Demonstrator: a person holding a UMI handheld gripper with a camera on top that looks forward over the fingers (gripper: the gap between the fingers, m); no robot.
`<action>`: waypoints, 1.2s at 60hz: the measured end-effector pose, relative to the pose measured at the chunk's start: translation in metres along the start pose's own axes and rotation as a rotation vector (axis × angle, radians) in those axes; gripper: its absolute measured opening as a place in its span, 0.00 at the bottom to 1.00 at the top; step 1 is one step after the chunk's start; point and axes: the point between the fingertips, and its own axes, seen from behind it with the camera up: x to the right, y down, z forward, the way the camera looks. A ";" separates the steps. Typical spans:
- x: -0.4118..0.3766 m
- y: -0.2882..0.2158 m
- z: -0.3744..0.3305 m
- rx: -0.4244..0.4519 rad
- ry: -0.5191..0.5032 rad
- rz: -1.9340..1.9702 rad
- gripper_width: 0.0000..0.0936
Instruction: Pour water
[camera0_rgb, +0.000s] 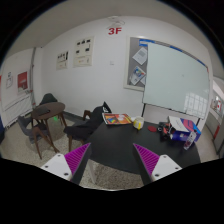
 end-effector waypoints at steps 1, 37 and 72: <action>0.001 0.001 0.000 -0.003 0.003 0.003 0.90; 0.383 0.203 0.090 -0.209 0.348 0.168 0.90; 0.669 0.155 0.282 0.007 0.440 0.227 0.88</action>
